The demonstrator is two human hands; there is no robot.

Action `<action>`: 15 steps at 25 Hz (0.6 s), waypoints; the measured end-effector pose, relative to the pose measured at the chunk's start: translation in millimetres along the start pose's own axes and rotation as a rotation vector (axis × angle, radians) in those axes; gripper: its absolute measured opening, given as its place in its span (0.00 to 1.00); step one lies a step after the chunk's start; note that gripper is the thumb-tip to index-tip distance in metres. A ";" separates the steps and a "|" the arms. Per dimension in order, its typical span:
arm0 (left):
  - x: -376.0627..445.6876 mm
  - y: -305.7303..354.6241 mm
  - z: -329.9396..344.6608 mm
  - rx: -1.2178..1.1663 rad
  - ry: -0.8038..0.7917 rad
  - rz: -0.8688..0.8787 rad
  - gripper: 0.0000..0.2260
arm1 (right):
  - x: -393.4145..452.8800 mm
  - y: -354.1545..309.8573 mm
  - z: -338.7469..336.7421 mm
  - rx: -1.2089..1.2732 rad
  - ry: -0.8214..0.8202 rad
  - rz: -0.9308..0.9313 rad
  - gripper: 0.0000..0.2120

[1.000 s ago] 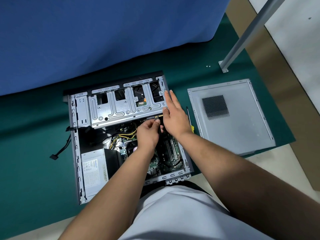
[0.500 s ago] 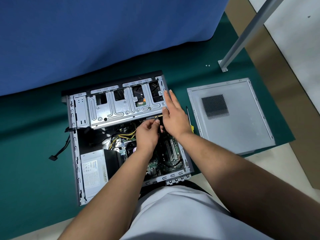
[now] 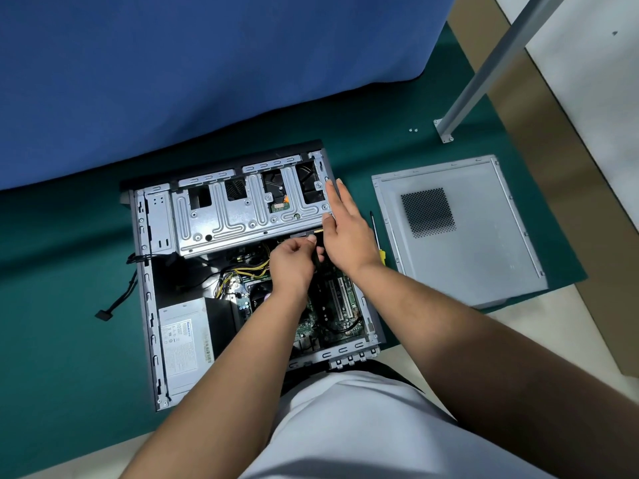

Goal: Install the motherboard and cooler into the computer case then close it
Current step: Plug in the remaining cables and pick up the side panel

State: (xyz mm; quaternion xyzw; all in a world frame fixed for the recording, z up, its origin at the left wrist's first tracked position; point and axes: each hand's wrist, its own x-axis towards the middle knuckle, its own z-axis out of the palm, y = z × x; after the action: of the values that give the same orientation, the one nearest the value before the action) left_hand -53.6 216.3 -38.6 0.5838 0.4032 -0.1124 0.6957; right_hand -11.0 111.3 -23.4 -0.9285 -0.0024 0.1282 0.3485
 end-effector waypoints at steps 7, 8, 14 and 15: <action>-9.3 6.0 -6.5 0.092 -0.033 -0.007 0.15 | -1.9 -1.0 -2.3 0.002 -0.010 0.007 0.28; -10.5 7.8 -5.8 0.103 -0.033 0.000 0.15 | -1.6 -1.3 -2.6 0.002 -0.011 0.009 0.28; -26.3 20.0 -54.5 0.486 0.048 0.337 0.09 | -1.8 1.3 0.4 0.001 -0.013 0.012 0.28; -29.8 22.7 -78.8 0.533 0.136 0.462 0.07 | -1.5 1.5 1.0 -0.001 -0.008 0.010 0.28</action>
State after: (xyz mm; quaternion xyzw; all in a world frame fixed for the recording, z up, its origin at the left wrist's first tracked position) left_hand -92.6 284.8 -1.0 0.8267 0.2625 -0.0144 0.4975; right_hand -12.8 110.6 -24.7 -0.9282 0.0010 0.1337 0.3473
